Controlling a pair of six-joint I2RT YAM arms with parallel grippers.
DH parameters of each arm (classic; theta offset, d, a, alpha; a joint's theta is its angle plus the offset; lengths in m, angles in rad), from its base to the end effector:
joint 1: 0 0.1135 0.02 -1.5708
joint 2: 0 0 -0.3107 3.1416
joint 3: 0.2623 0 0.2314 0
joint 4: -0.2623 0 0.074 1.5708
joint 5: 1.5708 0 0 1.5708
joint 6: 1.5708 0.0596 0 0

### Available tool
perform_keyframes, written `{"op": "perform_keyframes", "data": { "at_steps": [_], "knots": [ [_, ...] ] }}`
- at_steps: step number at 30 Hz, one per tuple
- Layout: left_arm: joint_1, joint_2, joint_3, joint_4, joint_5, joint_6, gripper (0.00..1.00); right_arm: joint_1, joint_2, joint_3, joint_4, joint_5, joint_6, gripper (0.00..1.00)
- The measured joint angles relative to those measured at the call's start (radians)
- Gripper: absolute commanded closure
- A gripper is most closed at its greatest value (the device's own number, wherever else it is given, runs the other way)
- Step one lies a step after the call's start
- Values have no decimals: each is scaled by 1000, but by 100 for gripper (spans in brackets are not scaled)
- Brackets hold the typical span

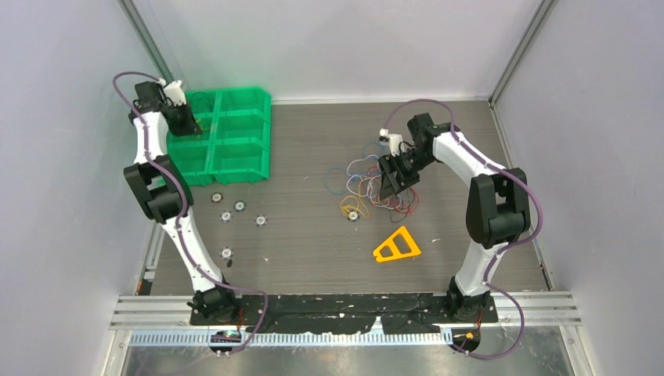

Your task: Untangle the cables

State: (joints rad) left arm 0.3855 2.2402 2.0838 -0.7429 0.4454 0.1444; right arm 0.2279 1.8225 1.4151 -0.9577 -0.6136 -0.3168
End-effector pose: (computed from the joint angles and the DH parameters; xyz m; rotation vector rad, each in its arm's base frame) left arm 0.4937 0.1726 0.2816 -0.0990 2.3738 -0.3012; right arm 0.3346 0.1128 0.2608 -0.8369 2.6580 0.8687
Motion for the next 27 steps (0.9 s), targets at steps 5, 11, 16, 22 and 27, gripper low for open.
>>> {"op": "perform_keyframes", "data": {
  "at_steps": [5,11,16,22,27],
  "knots": [
    [8,38,27,-21,23,-58,83,-2,13,-1,-1,-3,0,33],
    [23,43,51,-55,24,-89,47,-3,18,-2,-3,-4,0,33],
    [30,21,95,-68,47,-111,27,-3,18,-2,-8,-5,0,33],
    [19,-139,48,-65,92,-89,19,-3,18,11,-10,0,-2,33],
    [-88,-407,-123,-87,105,64,25,-3,19,32,-8,23,-2,33]
  ]
}}
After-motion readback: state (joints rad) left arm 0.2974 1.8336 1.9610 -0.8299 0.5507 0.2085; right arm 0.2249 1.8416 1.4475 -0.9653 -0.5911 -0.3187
